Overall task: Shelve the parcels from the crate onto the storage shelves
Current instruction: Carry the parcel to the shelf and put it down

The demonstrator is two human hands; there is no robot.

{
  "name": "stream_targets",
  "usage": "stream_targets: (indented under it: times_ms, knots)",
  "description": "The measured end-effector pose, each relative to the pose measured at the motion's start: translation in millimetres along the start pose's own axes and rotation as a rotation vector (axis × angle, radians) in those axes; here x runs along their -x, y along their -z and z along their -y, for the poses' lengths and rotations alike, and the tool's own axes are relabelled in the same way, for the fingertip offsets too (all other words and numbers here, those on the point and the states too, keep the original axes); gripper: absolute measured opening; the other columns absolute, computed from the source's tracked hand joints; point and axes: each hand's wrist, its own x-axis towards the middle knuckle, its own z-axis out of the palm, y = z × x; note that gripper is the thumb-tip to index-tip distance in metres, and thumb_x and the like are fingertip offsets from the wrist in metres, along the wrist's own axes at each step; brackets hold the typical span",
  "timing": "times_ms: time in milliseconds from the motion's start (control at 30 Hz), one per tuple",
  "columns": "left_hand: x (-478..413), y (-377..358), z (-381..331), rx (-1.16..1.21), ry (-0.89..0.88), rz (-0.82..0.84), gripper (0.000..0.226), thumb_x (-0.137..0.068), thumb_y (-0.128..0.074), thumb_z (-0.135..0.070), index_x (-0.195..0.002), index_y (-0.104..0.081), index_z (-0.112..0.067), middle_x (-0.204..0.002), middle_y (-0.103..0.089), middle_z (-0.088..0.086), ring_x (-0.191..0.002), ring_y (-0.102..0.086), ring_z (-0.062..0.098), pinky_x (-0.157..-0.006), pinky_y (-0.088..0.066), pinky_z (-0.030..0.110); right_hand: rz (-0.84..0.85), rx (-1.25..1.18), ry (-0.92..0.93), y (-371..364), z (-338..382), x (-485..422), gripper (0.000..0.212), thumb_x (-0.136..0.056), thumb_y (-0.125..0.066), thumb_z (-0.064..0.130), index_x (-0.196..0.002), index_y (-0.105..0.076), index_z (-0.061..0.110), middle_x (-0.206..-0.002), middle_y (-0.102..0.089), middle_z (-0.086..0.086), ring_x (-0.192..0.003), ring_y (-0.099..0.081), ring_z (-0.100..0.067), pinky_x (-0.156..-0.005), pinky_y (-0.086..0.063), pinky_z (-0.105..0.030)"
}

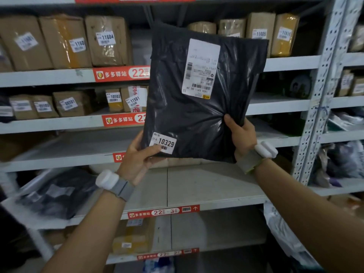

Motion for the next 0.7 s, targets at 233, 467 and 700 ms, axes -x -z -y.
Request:
stream_targets:
  times_ms: [233,467,700]
  knots:
    - [45.8,-5.0,34.8,0.120,0.110,-0.250,0.035,-0.084,-0.069,-0.021,-0.118,-0.062,-0.019,-0.117,-0.071,0.009,-0.098,-0.069,0.034,-0.079,-0.059,0.054,0.048,-0.152,-0.243,-25.8,-50.0,50.3,0.034,-0.089,-0.073,0.015,-0.121,-0.064,0.010,-0.116,-0.072,-0.008,-0.105,-0.069,-0.026,-0.085,-0.058,-0.035]
    - [102.9,64.3,75.4,-0.045,0.253,-0.559,0.032,-0.081,-0.076,-0.008,-0.111,-0.070,-0.017,-0.113,-0.073,0.004,-0.112,-0.065,0.029,-0.093,-0.054,0.050,0.021,-0.121,-0.490,-34.8,-97.8,88.7,0.040,-0.084,-0.073,0.008,-0.123,-0.063,0.007,-0.112,-0.071,-0.016,-0.103,-0.068,-0.036,-0.088,-0.058,-0.047]
    - [157.1,109.3,101.4,-0.026,0.489,-0.721,0.019,-0.087,-0.066,0.005,-0.093,-0.068,-0.013,-0.084,-0.075,0.002,-0.084,-0.068,0.028,-0.061,-0.060,0.048,0.050,0.144,-0.670,-46.1,-181.6,143.0,0.034,-0.085,-0.066,-0.003,-0.117,-0.059,0.005,-0.100,-0.069,-0.011,-0.076,-0.065,-0.023,-0.055,-0.056,-0.027]
